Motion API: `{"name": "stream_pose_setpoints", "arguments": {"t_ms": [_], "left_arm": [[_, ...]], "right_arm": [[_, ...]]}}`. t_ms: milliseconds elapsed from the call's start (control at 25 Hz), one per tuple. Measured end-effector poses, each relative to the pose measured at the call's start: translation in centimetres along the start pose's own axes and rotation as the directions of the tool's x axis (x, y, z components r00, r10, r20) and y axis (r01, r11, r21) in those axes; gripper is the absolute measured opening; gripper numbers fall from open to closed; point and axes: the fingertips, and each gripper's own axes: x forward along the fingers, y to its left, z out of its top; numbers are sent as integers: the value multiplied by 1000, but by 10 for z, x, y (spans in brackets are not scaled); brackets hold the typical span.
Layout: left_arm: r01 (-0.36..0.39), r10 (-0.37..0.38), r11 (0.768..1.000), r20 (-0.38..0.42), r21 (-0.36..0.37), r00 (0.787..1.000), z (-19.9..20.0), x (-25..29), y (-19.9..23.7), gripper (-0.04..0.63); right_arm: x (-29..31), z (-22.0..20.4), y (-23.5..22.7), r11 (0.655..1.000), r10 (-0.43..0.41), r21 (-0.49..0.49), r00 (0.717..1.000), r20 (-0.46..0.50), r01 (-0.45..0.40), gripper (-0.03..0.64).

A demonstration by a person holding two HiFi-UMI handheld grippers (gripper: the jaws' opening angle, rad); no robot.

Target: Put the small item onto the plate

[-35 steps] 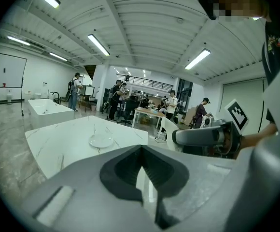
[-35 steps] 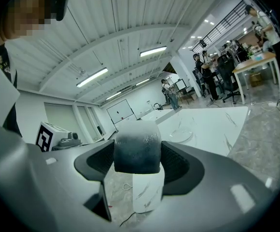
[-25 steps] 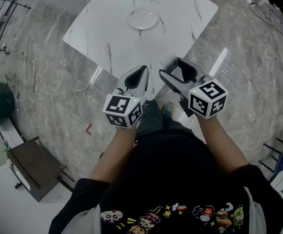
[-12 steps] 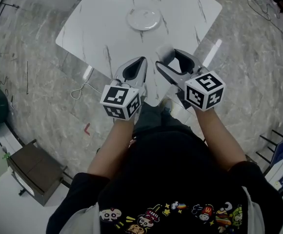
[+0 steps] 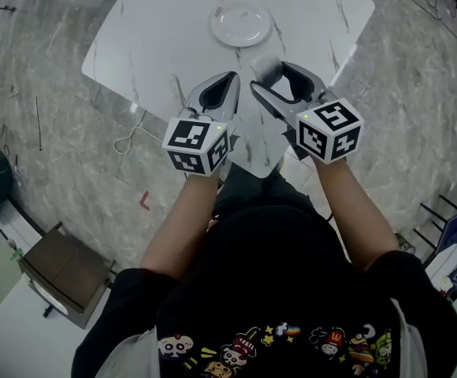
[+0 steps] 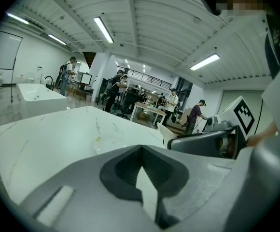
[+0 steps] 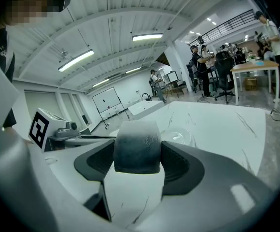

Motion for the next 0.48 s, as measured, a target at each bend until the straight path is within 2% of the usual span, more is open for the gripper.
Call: {"name": "stream_pose_setpoints", "arguments": {"t_ms": [200, 480], "left_arm": [[-12, 11, 1000, -39, -29, 999, -8, 22, 34, 2], [-8, 7, 1000, -61, -15, 998, -11, 60, 70, 2]], "right_arm": [[36, 0, -22, 999, -38, -7, 999, -35, 38, 328], [92, -4, -59, 995, -87, -50, 993, -85, 83, 328]]}}
